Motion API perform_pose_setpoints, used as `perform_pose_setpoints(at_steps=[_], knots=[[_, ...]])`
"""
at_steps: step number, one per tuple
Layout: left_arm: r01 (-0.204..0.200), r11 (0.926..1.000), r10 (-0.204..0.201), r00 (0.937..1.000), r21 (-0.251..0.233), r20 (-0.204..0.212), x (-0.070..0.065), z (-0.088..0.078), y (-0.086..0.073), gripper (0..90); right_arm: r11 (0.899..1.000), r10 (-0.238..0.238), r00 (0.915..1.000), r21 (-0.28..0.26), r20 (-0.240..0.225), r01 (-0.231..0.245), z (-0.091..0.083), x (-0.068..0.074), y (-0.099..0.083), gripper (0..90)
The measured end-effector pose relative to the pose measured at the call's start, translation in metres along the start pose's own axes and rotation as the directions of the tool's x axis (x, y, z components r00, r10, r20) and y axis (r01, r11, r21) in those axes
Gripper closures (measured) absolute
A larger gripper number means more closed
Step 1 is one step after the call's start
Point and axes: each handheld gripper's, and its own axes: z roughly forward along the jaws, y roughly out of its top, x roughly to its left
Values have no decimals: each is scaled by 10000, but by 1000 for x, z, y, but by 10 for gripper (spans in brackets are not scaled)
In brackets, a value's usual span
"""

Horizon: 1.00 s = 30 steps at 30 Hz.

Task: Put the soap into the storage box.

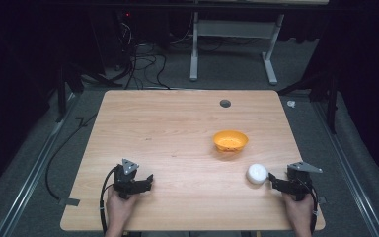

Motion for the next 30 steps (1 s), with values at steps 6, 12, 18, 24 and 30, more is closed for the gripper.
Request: perform_pose_setpoints(at_steps=[6,12,18,24,30], knots=[[-8,10000,8,10000,7,6,0,0,0,149,10000,0,10000,2,2,0,0,0,0,225],[-29,10000,29,10000,38,18,0,0,0,150,10000,-39,10000,-22,-32,39,0,0,0,225],[-38,10000,38,10000,57,25,-1,-1,0,149,10000,-59,10000,-29,-61,58,0,-1,0,227],[-20,10000,20,10000,70,27,-1,-1,0,149,9999,-13,10000,133,12,13,-2,-2,1,260],[-14,10000,14,10000,56,21,-1,-1,0,149,9995,224,9996,-212,-146,-227,-13,-2,-1,264]])
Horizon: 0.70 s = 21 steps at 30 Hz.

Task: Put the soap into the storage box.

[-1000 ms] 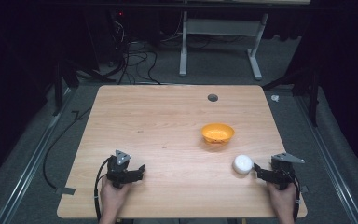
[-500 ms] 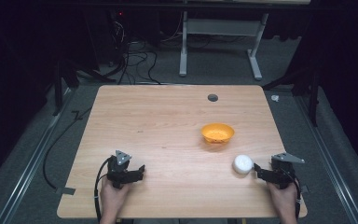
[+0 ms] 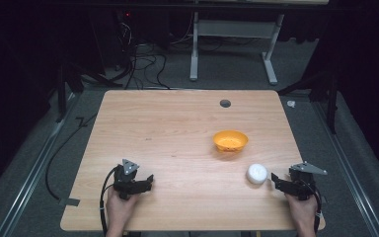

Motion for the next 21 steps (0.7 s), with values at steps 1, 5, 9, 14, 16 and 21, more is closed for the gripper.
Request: perform_pose_setpoints(at_steps=[1,5,9,14,16,21], knots=[[1,10000,-1,10000,0,2,0,0,0,149,10000,46,10000,-88,-68,-46,-3,0,0,264],[8,10000,-8,10000,-2,-6,0,0,0,149,9991,11,9995,-432,-326,-25,-13,3,0,263],[8,10000,-8,10000,-3,-4,0,0,0,149,9980,63,9976,-627,-691,-106,-21,8,0,259],[-2,10000,2,10000,-3,0,0,0,0,150,9965,-21,9949,-839,-1005,-63,-27,17,2,240],[0,10000,0,10000,-5,0,0,0,0,150,9966,-176,9940,-815,-1083,88,-28,22,4,228],[4,10000,-4,10000,-7,0,-1,0,0,149,9958,-507,9901,-820,-1312,401,-29,35,11,212]])
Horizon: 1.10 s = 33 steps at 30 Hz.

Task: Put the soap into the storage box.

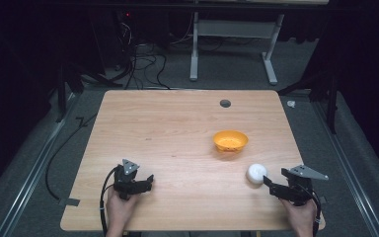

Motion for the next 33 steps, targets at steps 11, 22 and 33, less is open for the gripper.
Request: perform_pose_setpoints(at_steps=[11,22,33], knots=[[-3,10000,3,10000,4,1,0,0,0,150,9975,-591,9980,360,-243,600,18,18,7,190],[-4,10000,4,10000,7,8,0,0,0,149,9939,-690,9975,853,-134,699,38,24,8,164],[-8,10000,8,10000,-5,0,0,0,0,149,9894,-791,9969,1225,31,781,54,26,5,187]])
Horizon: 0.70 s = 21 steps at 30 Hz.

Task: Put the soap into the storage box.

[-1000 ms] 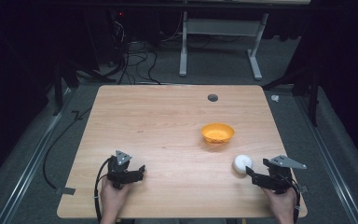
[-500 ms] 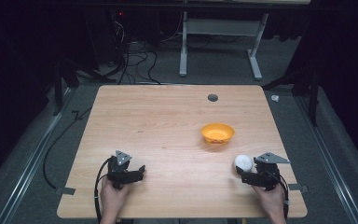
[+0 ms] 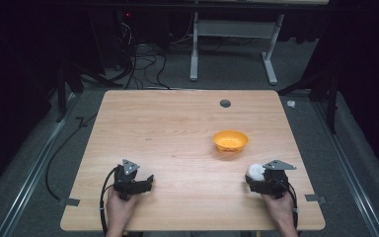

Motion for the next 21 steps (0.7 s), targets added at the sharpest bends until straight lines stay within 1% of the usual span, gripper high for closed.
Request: perform_pose_setpoints(at_steps=[5,8,15,18,21], knots=[[-1,10000,1,10000,0,2,0,0,0,149,10000,-41,10000,67,76,40,2,-2,-2,239],[-10,10000,10,10000,1,11,0,0,0,149,10000,36,10000,49,35,-36,2,-3,-3,243],[-10,10000,10,10000,1,11,0,0,0,149,9999,30,10000,155,-57,-29,2,-3,-1,247],[-9,10000,9,10000,-1,11,0,0,0,149,9999,113,9999,113,-126,-112,2,-3,-1,248],[-10,10000,10,10000,2,12,0,0,0,149,9999,90,9998,92,-176,-88,2,-3,-1,249]])
